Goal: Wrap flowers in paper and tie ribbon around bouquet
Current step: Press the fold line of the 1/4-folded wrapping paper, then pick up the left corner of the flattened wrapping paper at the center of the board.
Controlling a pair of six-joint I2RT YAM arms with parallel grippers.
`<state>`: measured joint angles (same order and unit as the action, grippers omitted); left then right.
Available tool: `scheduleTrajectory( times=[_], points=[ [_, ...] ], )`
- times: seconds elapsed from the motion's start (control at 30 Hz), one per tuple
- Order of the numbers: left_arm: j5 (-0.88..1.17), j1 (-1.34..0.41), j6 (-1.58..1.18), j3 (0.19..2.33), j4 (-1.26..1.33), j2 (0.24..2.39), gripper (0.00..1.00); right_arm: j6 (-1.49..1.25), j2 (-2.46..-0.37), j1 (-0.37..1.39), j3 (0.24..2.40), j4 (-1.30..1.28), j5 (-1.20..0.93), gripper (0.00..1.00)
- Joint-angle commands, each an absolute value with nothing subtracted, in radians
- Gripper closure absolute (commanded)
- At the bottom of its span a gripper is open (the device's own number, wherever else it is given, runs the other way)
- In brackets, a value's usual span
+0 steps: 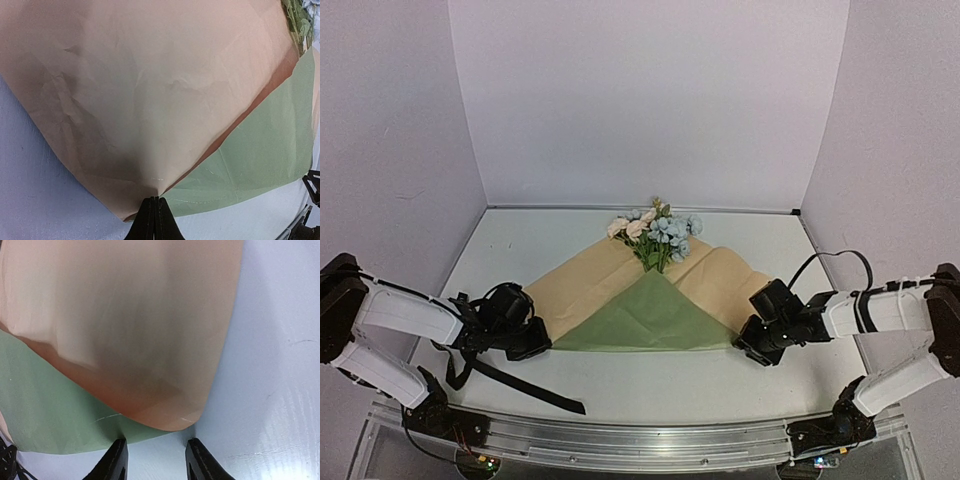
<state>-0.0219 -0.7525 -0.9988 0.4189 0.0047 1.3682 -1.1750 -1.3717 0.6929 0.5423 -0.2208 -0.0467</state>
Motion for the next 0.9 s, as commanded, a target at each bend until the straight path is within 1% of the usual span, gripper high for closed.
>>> scheduleTrajectory(
  times=[0.0,0.1,0.2,0.23,0.4,0.5,0.63,0.87],
  points=[
    [-0.047,-0.744,-0.958,0.445,-0.158,1.356,0.88,-1.118,-1.3,0.685,0.542,-0.293,-0.055,0.52],
    [-0.032,-0.744,-0.944,0.499,-0.204,1.295,0.78,-1.009,-1.271,0.712,0.622,-0.387,-0.033,0.51],
    [-0.056,-0.743,-0.959,0.555,-0.28,1.227,0.69,-0.9,-1.294,0.752,0.729,-0.454,-0.017,0.51],
    [-0.068,-0.741,-0.971,0.567,-0.306,1.199,0.65,-0.868,-1.312,0.767,0.769,-0.466,-0.015,0.51],
    [-0.073,-0.694,-1.053,0.549,-0.398,1.096,0.51,-0.73,-1.429,0.827,0.944,-0.531,-0.002,0.5],
    [-0.035,-0.676,-1.11,0.487,-0.35,1.05,0.46,-0.679,-1.524,0.867,1.052,-0.533,-0.025,0.5],
    [-0.012,-0.646,-1.149,0.425,-0.283,1.045,0.43,-0.626,-1.665,0.928,1.218,-0.544,-0.051,0.5],
    [0.085,-0.494,-1.018,0.374,-0.124,1.078,0.42,-0.654,-1.898,0.982,1.459,-0.551,-0.149,0.56]
  ],
)
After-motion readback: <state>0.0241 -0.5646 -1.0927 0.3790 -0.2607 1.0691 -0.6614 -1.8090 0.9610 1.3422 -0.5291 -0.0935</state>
